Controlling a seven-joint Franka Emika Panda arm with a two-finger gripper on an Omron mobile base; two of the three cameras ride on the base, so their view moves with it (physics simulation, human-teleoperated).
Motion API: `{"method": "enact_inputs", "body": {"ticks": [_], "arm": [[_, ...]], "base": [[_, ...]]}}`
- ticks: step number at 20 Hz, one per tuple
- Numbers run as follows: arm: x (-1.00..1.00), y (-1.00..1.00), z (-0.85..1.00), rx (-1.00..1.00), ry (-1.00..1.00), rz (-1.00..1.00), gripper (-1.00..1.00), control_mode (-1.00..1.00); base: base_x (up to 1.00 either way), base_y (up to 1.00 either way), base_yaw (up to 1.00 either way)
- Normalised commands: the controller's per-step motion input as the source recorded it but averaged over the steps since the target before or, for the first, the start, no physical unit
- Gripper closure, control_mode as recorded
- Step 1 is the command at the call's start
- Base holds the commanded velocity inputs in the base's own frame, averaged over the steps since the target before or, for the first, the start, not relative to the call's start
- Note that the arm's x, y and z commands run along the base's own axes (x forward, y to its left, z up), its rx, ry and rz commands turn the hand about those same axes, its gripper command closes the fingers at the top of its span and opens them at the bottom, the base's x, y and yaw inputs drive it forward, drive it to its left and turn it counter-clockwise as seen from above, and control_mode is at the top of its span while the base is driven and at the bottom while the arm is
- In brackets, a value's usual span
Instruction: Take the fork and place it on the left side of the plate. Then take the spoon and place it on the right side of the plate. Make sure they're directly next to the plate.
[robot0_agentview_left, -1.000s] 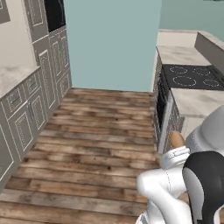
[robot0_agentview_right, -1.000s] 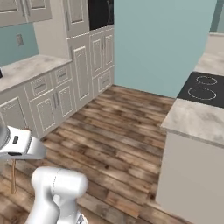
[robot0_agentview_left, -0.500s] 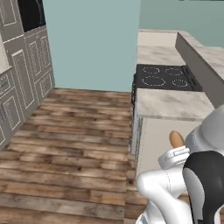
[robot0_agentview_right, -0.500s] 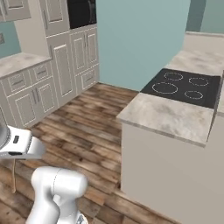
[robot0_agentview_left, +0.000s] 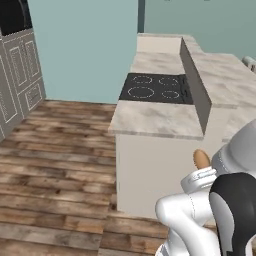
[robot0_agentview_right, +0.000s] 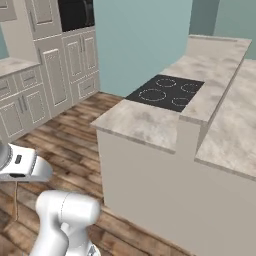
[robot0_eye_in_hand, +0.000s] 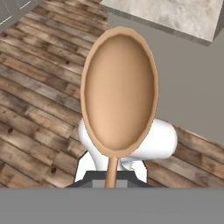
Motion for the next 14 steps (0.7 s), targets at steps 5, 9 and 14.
{"method": "enact_inputs", "body": {"ticks": [5,9,14], "arm": [[0.0,0.0,0.0,0.0,0.0,0.0,1.0,1.0],[0.0,0.0,0.0,0.0,0.0,0.0,1.0,1.0],[0.0,0.0,0.0,0.0,0.0,0.0,1.0,1.0]], "base": [[0.02,-1.0,0.04],[0.02,-1.0,0.07],[0.09,-1.0,0.08]]}}
